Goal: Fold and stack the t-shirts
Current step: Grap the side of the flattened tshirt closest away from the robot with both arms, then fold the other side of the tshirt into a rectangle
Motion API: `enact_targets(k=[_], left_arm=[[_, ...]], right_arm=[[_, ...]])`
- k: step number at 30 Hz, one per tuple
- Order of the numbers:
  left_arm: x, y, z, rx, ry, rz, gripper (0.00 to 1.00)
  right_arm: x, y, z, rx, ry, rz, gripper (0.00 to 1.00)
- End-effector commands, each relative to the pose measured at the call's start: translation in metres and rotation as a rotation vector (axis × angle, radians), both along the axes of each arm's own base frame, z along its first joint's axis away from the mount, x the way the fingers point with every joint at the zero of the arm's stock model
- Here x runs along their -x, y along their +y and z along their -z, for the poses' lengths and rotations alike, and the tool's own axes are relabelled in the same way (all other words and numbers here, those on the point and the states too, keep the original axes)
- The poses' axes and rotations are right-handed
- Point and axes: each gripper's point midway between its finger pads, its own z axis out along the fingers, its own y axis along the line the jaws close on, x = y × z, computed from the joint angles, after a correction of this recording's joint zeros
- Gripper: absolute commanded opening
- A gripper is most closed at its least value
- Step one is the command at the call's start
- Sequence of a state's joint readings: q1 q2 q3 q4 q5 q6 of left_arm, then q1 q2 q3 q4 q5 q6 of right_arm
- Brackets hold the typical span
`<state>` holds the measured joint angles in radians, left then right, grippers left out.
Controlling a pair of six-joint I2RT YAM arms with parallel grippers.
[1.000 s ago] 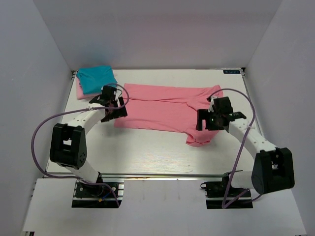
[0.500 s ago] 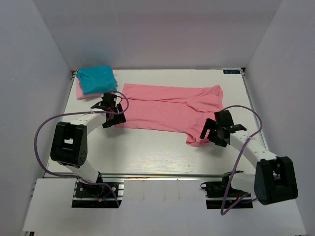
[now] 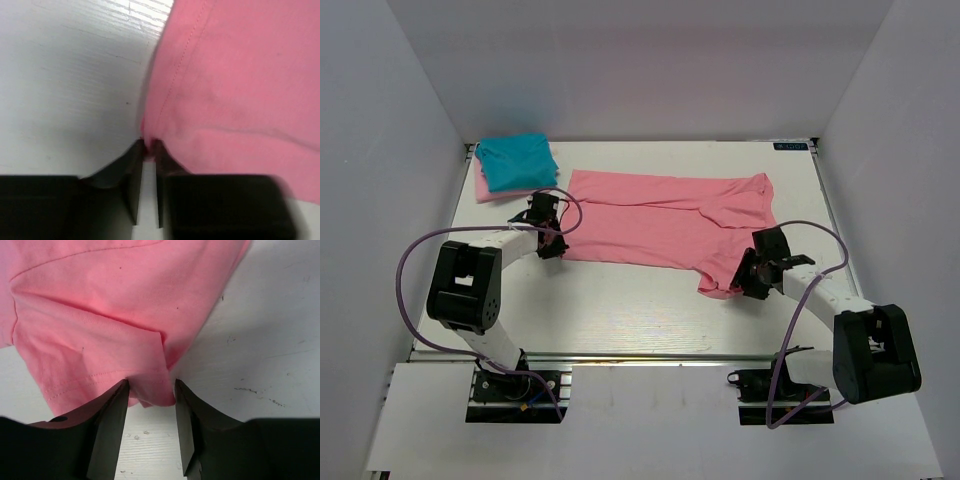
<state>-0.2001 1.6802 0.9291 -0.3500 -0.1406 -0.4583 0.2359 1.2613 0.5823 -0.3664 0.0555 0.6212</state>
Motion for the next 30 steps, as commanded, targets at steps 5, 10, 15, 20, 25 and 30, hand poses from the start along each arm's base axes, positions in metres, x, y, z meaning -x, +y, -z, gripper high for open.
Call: enact_targets(k=[5,10,15,20,25,30], left_arm=[[0.000,-0.011,0.000,0.047,-0.007,0.029,0.00],[-0.008,-0.015,-0.016,0.064,-0.059,0.045,0.00],[-0.023,-0.025,-0.043,0.106,-0.113,0.068,0.00],[-0.051,-0.028,-0.074,0.127,-0.181,0.067,0.00],[-0.079,-0.023,-0.087,0.081,-0.192,0.033,0.00],[-0.117,-0.019,-0.104,0.054,-0.229,0.001,0.00]], right_arm=[[-0.009,0.005,-0.005,-0.027,-0.042,0.003,0.05],[-0.020,0.013,-0.017,-0.055,-0.078,-0.032,0.00],[-0.034,0.015,-0.040,-0.061,-0.131,-0.028,0.00],[-0.058,0.008,-0.067,-0.030,-0.173,0.012,0.00],[-0.082,-0.009,-0.075,0.027,-0.157,0.070,0.00],[-0.125,-0.018,-0.099,0.041,-0.198,0.107,0.00]])
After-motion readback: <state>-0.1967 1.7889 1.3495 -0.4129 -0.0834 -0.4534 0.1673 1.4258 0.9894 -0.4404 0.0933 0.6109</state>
